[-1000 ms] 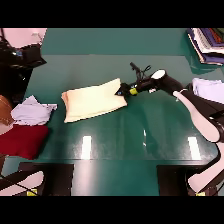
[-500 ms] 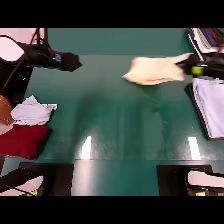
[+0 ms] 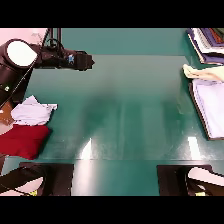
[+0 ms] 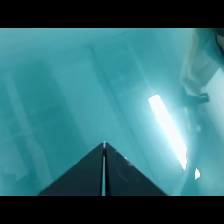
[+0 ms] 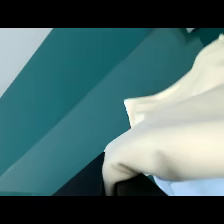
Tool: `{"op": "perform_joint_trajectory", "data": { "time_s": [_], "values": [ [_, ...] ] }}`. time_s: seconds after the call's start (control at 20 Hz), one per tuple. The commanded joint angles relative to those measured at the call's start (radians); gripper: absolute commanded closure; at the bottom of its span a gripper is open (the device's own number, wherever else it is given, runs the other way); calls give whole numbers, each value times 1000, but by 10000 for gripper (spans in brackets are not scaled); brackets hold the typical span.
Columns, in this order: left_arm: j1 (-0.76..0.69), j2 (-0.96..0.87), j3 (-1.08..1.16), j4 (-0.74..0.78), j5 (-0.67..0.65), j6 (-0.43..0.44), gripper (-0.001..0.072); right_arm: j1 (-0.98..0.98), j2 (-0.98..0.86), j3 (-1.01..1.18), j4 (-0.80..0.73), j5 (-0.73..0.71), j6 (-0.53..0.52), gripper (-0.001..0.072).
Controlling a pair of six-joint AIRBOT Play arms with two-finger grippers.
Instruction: Fold the shirts.
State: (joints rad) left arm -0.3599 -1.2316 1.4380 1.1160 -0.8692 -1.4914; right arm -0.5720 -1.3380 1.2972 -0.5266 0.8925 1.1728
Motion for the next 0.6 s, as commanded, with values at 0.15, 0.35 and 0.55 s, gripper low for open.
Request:
{"op": "perform_joint_trajectory", "data": {
  "time_s": [0.15,0.35,0.55],
  "values": [
    [-6,0,0,-1,-7,-2,684,-32,4,223,0,90,-3,698],
    [-6,0,0,-1,-8,-1,684,-50,35,261,-74,199,54,698],
    [-6,0,0,1,-14,0,684,-100,105,260,-308,313,134,698]
  ]
}}
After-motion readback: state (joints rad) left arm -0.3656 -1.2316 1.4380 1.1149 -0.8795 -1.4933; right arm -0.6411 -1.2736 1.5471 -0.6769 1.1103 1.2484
